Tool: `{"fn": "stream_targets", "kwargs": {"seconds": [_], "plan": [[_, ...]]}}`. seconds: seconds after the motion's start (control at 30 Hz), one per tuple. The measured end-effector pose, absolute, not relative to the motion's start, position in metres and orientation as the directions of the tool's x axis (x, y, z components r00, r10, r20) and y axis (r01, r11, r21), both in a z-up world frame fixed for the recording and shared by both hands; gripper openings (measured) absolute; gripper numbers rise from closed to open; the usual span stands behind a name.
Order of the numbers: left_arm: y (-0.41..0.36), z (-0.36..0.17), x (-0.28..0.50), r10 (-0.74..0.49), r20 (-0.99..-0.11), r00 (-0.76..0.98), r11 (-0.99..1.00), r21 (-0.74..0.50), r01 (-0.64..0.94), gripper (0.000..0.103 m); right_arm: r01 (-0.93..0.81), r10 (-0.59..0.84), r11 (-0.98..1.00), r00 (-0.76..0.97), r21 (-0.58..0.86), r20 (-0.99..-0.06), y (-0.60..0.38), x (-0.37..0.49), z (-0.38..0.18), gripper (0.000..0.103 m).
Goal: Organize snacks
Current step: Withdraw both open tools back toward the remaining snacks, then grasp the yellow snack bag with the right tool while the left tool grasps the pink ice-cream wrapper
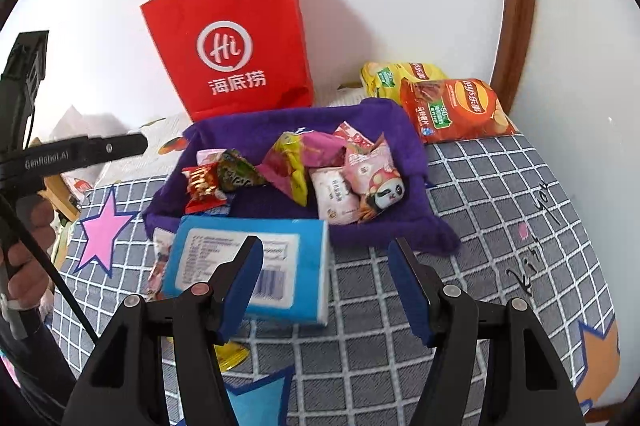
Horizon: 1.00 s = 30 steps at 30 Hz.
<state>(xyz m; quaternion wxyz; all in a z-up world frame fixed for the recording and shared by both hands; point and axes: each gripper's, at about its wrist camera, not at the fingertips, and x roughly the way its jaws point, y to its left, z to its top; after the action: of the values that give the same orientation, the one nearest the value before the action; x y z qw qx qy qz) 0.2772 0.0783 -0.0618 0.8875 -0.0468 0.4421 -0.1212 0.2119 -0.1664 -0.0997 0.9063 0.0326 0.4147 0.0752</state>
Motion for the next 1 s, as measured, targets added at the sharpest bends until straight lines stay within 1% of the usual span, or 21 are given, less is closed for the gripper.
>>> {"fn": "stream_targets", "kwargs": {"seconds": [0.17, 0.27, 0.47, 0.6, 0.7, 0.8, 1.0], "plan": [[0.102, -0.074, 0.249, -0.233, -0.787, 0.571, 0.972, -0.186, 0.140, 0.064, -0.125, 0.185, 0.983, 0.636, 0.137, -0.750, -0.149, 0.192, -0.106, 0.064], [0.120, -0.082, 0.236, -0.216, -0.796, 0.565, 0.976, -0.189, 0.107, 0.064, -0.133, 0.201, 0.980, 0.618, 0.151, -0.760, -0.138, 0.184, -0.115, 0.058], [0.142, -0.102, 0.213, -0.199, -0.817, 0.542, 0.979, -0.191, 0.071, 0.064, -0.163, 0.236, 0.971, 0.572, 0.173, -0.786, -0.109, 0.174, -0.140, 0.058], [0.153, -0.114, 0.200, -0.201, -0.824, 0.530, 0.978, -0.200, 0.059, 0.064, -0.227, 0.297, 0.952, 0.535, 0.204, -0.791, -0.089, 0.170, -0.153, 0.058], [0.158, -0.120, 0.193, -0.206, -0.826, 0.525, 0.976, -0.212, 0.049, 0.064, -0.240, 0.271, 0.957, 0.533, 0.164, -0.801, -0.072, 0.168, -0.163, 0.059], [0.160, -0.126, 0.188, -0.217, -0.824, 0.523, 0.973, -0.224, 0.050, 0.064, -0.288, 0.275, 0.947, 0.508, 0.140, -0.816, -0.057, 0.169, -0.175, 0.059], [0.162, -0.136, 0.181, -0.230, -0.829, 0.510, 0.970, -0.238, 0.052, 0.064, -0.291, 0.243, 0.951, 0.492, 0.106, -0.836, -0.044, 0.173, -0.197, 0.059]]}}
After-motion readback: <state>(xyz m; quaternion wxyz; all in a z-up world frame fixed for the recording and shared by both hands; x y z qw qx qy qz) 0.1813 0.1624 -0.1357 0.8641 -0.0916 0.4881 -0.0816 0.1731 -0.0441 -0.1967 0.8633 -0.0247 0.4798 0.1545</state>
